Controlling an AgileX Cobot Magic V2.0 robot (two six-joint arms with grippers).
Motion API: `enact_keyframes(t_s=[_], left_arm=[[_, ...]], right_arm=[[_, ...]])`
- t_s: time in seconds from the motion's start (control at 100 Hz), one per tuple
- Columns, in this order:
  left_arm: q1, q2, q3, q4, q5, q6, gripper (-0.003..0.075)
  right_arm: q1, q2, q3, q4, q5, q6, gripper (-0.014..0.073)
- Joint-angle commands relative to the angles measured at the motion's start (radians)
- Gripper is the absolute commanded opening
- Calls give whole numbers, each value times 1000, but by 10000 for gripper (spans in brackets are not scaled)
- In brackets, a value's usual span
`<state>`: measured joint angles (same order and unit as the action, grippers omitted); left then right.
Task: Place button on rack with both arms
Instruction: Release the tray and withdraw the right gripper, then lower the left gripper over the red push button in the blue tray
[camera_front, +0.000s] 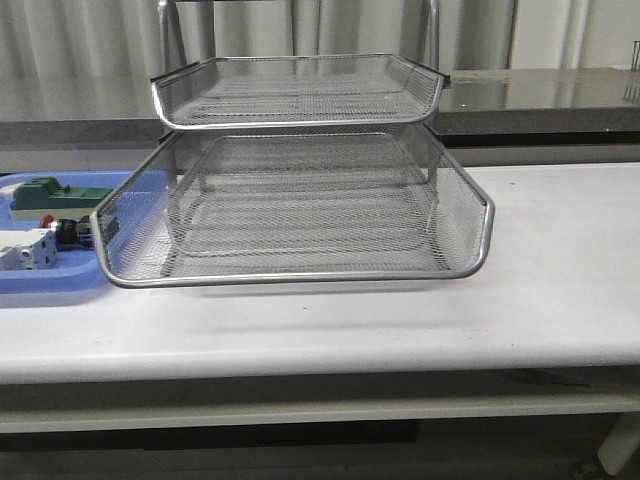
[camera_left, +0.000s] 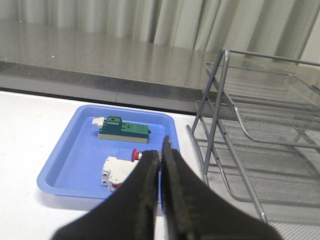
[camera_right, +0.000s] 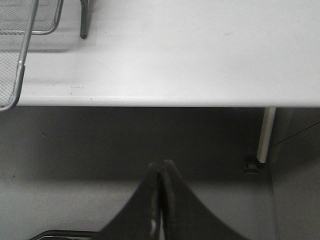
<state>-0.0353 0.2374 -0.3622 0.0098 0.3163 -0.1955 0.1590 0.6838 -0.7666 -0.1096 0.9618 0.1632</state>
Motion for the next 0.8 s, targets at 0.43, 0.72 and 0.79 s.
enact_keyframes(t_s=[0.43,0.72,0.79], left_arm=[[2,602,-458,17,308,57,4],[2,784,-553,17,333,78,5],[2,801,-559,17,337,78,7]], right_arm=[[-3,-2,-36,-17,-49,1,-68],[-3,-2,-36,-17,-49,0,-68],[-3,-2,-36,-17,-49,0,-68]])
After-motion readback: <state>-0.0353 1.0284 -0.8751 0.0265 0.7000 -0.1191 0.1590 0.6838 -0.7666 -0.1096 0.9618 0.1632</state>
